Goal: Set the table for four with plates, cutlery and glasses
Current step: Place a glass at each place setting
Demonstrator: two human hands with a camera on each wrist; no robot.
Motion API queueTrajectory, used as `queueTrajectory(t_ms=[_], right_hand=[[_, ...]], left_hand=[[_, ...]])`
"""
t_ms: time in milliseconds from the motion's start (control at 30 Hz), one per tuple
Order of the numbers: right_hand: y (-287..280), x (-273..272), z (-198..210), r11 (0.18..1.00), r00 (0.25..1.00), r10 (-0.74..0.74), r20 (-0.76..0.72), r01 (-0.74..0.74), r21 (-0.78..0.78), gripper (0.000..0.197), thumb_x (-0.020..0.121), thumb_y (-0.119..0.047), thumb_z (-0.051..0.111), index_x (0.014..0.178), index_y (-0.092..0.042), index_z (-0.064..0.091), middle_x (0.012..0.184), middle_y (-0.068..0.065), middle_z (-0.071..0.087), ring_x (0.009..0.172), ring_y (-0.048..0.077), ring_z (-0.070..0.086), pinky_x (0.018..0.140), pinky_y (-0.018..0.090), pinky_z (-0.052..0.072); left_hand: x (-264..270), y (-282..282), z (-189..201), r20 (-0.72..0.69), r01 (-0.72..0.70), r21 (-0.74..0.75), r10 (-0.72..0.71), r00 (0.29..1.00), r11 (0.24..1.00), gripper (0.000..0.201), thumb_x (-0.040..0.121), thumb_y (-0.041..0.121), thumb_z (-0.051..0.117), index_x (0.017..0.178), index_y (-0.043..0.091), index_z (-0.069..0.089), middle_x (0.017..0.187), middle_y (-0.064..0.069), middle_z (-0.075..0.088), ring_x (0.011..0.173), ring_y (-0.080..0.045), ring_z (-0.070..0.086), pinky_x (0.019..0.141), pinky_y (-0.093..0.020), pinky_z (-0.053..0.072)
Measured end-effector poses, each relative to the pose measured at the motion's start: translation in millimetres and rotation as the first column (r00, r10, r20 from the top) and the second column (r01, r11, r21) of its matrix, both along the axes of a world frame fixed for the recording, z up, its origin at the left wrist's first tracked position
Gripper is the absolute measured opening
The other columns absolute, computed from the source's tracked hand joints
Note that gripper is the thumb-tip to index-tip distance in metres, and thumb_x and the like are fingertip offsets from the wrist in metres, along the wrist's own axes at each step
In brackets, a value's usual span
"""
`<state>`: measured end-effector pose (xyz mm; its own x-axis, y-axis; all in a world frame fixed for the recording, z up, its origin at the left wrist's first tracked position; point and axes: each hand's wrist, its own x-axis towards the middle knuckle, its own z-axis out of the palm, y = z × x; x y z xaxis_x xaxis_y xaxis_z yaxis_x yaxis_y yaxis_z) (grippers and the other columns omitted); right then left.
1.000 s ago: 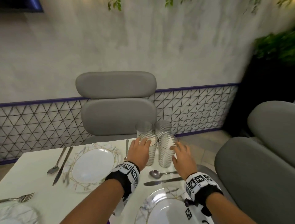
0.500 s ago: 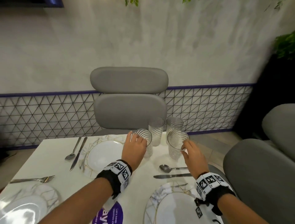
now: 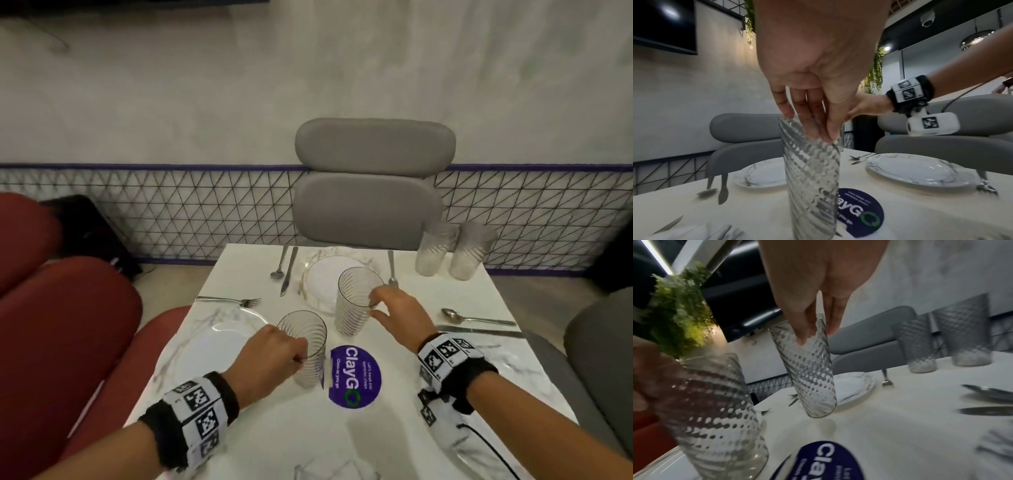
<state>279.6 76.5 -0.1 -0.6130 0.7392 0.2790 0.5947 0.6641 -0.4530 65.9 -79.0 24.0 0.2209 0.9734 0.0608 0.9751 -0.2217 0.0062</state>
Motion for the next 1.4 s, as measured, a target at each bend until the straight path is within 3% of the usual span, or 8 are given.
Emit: queueTrajectory(t_ms=[233,567,667,767,900,1100,1233,1400], right_hand=[[-31,-75,-7,0.990,0.992,0.082,0.097,-0.070,-0.120,0.013,0.085,-0.010,0.059,0.098,-0.006,0.060,0.104,0.008,0.064,0.098,0.024,0.058,0.084,0.032,0.045],[-40,-99,-16,0.988,0.983,0.108,0.147,-0.090,-0.126,0.021,0.086,-0.009,0.058,0.106,-0.007,0.059,0.116,0.006,0.061,0.105,0.023,0.058,0.086,0.026,0.043],[-39,-94,-14,0.991,0.980,0.126,0.155,-0.116,-0.067,0.040,0.083,-0.015,0.064,0.121,-0.014,0.052,0.131,-0.001,0.052,0.105,0.023,0.060,0.085,0.031,0.049],[-34,-82,-10,0.996,0.983,0.091,0.158,-0.086,-0.038,0.052,0.081,-0.015,0.065,0.129,-0.016,0.045,0.138,0.000,0.044,0.103,0.025,0.060,0.081,0.034,0.052],[-18,-49,-4,1.000,0.991,0.000,0.135,0.003,-0.023,0.052,0.084,-0.014,0.061,0.132,-0.015,0.042,0.140,0.001,0.042,0.105,0.025,0.059,0.082,0.035,0.051],[26,19,-2,0.990,0.984,-0.142,0.109,0.138,0.039,0.050,0.082,-0.011,0.061,0.129,-0.008,0.045,0.134,0.010,0.046,0.125,0.026,0.042,0.103,0.038,0.040],[65,75,3,0.953,0.946,-0.292,0.140,0.277,0.120,0.055,0.078,-0.008,0.062,0.129,-0.004,0.043,0.138,0.015,0.041,0.129,0.032,0.037,0.106,0.039,0.036],[125,132,-2,0.900,0.881,-0.430,0.200,0.400,0.172,0.066,0.069,-0.002,0.064,0.131,-0.005,0.042,0.140,0.013,0.041,0.129,0.034,0.036,0.100,0.043,0.044]], left_hand=[[-23,-46,-25,0.015,0.044,0.014,-0.044,0.999,0.999,0.020,0.049,0.029,0.072,0.056,0.027,0.054,0.044,0.013,0.054,0.042,-0.002,0.050,0.052,-0.012,0.046],[-9,-66,-44,-0.040,0.074,0.014,-0.074,0.996,0.997,0.024,0.042,0.035,0.078,0.052,0.030,0.057,0.042,0.015,0.052,0.040,-0.001,0.047,0.055,-0.008,0.042],[-12,-63,-35,-0.046,0.071,0.035,-0.069,0.997,0.997,0.023,0.050,0.056,0.070,0.057,0.034,0.063,0.047,0.019,0.057,0.045,0.003,0.052,0.057,-0.007,0.041],[-15,-53,-13,0.044,-0.013,0.078,0.009,0.999,0.997,0.054,0.073,0.077,0.037,0.061,0.034,0.068,0.050,0.017,0.061,0.050,0.001,0.054,0.057,-0.010,0.038],[-10,-20,25,0.159,-0.039,0.095,0.024,0.987,0.995,0.078,0.081,0.078,0.013,0.084,0.027,0.072,0.073,0.010,0.071,0.068,-0.006,0.059,0.082,-0.022,0.038],[32,72,57,0.079,-0.031,0.092,0.024,0.997,0.995,0.079,0.082,0.072,0.007,0.104,0.026,0.067,0.097,0.004,0.072,0.090,-0.015,0.062,0.087,-0.031,0.042],[85,145,50,0.096,-0.032,-0.070,0.039,0.995,0.997,0.056,0.094,0.055,0.034,0.134,0.019,0.048,0.139,0.001,0.050,0.126,-0.021,0.045,0.101,-0.035,0.036],[143,237,18,0.061,-0.002,-0.155,0.011,0.998,0.988,0.063,0.096,0.047,0.038,0.147,0.014,0.021,0.156,-0.003,0.019,0.141,-0.023,0.023,0.110,-0.039,0.031]])
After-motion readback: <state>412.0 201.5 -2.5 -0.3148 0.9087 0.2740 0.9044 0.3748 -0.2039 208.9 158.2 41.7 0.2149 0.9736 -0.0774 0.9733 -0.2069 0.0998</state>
